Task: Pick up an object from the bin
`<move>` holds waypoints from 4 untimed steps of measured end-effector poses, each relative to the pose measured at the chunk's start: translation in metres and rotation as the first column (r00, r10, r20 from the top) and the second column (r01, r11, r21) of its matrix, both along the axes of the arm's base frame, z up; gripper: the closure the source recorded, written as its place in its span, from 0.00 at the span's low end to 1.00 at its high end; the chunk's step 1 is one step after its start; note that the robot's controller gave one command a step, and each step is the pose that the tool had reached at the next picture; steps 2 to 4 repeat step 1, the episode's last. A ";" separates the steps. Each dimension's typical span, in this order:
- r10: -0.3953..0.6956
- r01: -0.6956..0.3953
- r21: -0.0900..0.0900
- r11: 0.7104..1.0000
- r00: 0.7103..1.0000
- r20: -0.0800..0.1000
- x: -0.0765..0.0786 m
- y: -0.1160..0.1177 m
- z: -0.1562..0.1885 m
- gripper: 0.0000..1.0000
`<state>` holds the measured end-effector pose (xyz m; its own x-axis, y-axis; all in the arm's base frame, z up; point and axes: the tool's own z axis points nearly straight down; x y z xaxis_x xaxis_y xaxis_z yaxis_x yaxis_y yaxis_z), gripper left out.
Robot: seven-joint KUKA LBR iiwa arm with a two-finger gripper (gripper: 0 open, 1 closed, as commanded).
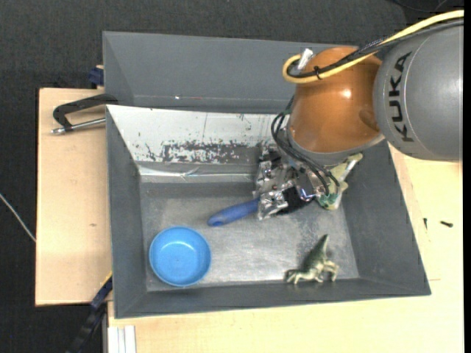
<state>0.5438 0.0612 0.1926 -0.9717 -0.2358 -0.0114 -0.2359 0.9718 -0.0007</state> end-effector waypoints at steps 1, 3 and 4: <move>0.145 -0.145 -0.002 0.989 0.989 -0.004 -0.001 -0.006 0.030 1.00; 0.145 -0.145 -0.002 0.989 0.989 -0.004 -0.001 -0.006 0.030 1.00; 0.145 -0.145 -0.002 0.989 0.989 -0.004 -0.001 -0.006 0.030 1.00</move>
Offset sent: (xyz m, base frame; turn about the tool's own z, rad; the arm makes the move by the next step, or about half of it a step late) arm -0.0029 -0.0067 0.0287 -0.1462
